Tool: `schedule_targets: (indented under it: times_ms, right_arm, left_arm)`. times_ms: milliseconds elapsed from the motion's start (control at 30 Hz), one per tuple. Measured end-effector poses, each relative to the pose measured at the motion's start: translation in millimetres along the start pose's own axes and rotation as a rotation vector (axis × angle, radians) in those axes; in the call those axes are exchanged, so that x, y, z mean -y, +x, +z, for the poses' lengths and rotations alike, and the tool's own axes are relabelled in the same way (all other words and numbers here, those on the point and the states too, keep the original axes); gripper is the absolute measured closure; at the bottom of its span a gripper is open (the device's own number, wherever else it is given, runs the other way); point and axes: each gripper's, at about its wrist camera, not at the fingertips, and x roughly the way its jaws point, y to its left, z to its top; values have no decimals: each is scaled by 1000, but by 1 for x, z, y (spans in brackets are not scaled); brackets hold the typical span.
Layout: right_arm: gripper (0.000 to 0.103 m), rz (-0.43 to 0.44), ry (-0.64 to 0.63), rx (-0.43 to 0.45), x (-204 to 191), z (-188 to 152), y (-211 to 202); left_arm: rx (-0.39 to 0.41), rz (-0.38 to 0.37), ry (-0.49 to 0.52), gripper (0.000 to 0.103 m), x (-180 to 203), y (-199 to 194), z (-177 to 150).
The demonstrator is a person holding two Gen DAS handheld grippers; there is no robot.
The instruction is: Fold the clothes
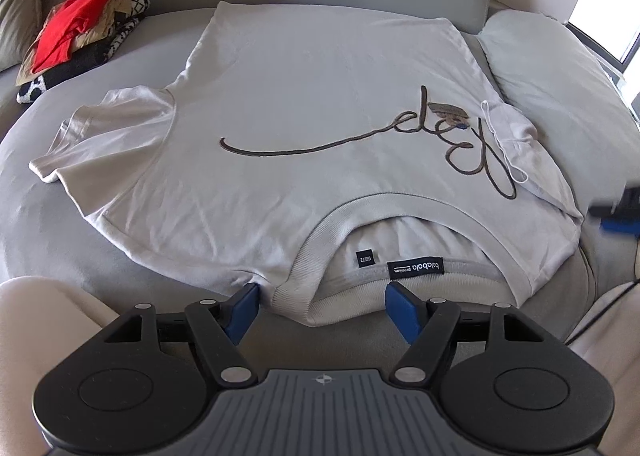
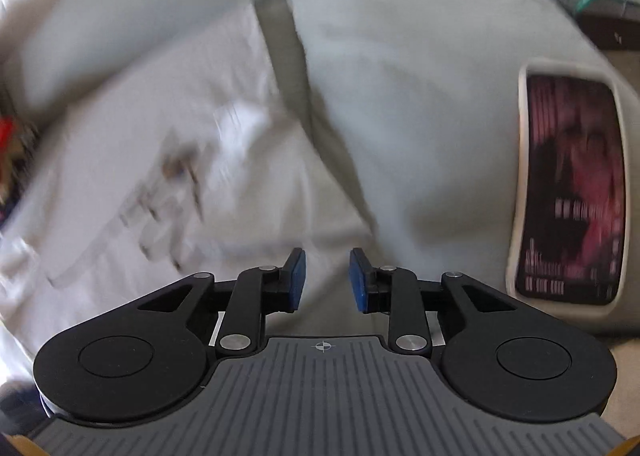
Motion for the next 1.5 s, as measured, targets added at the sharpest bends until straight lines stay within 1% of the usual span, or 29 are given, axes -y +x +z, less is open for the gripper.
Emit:
schedule_targets:
  times_ms: [67, 100, 200, 267, 367, 433, 500, 567, 600, 633, 700, 767, 800, 867, 900, 967, 1000, 1033, 1067, 1100, 1133, 1167, 1200, 1267, 1300, 1367, 1467, 1500]
  right_arm:
    - [67, 47, 9, 69, -7, 13, -1]
    - [67, 78, 5, 88, -13, 19, 3]
    - [67, 168, -5, 65, -31, 40, 29]
    - [67, 208, 8, 43, -40, 53, 51]
    - [67, 202, 13, 9, -52, 73, 86]
    - [67, 151, 2, -35, -62, 79, 108]
    - [67, 111, -6, -64, -67, 77, 124]
    - [64, 87, -20, -90, -69, 75, 134]
    - [59, 81, -32, -86, -71, 74, 137]
    - [57, 76, -46, -78, -73, 72, 139]
    - [57, 50, -77, -65, -77, 70, 144]
    - [72, 8, -95, -53, -78, 69, 146]
    - [83, -12, -89, -45, -75, 69, 145]
    - [91, 0, -49, -32, -69, 70, 140]
    - [98, 2, -39, -10, -66, 70, 136]
    - [100, 15, -60, 46, -65, 70, 126]
    - [100, 46, -66, 71, -64, 69, 121]
    - [100, 94, -68, 72, -64, 70, 119]
    - [100, 144, -69, 67, -64, 70, 118]
    - [98, 188, -74, 29, -65, 71, 122]
    - [85, 197, -74, -9, -66, 71, 127]
    - [77, 198, -74, -45, -67, 71, 131]
    - [75, 200, -73, -80, -69, 71, 136]
    - [68, 209, -53, -34, -61, 69, 121]
    - [61, 213, -31, -1, -54, 68, 109]
    - [60, 211, 7, 78, -36, 68, 81]
    - [62, 118, 56, 176, -2, 65, 47]
    - [66, 90, 73, 186, 10, 62, 39]
  left_arm:
    - [13, 2, 0, 34, -1, -5, 1]
    - [23, 4, 3, 34, -1, -7, 2]
    - [46, 10, 2, 34, -3, -13, 5]
    - [49, 6, -2, 34, -5, -13, 6]
    - [35, 2, -4, 34, -6, -9, 6]
    - [23, 2, -5, 34, -8, -5, 6]
    - [15, -2, -9, 34, -10, -2, 6]
    - [14, -3, -13, 34, -12, 0, 7]
    - [13, -3, -15, 34, -13, 1, 8]
    - [13, -3, -18, 34, -13, 2, 9]
    - [9, -3, -21, 34, -14, 3, 10]
    - [7, -4, -22, 34, -15, 5, 10]
    - [7, -6, -22, 34, -15, 5, 10]
    - [7, -8, -25, 34, -17, 5, 10]
    - [8, -9, -26, 34, -17, 5, 10]
    - [8, -8, -27, 34, -18, 5, 10]
    - [8, -7, -27, 33, -17, 6, 10]
    - [8, -7, -27, 33, -18, 6, 10]
    - [8, -6, -27, 33, -18, 6, 10]
    - [8, -4, -26, 33, -17, 6, 10]
    - [8, -3, -26, 33, -17, 6, 10]
    - [7, -1, -25, 33, -17, 7, 10]
    - [8, 0, -24, 33, -17, 6, 9]
    - [8, 2, -24, 33, -17, 5, 8]
    - [8, 2, -26, 33, -18, 4, 8]
    - [8, 5, -30, 33, -19, 3, 7]
    - [12, 9, -34, 33, -20, 1, 6]
    - [13, 11, -31, 33, -19, 1, 6]
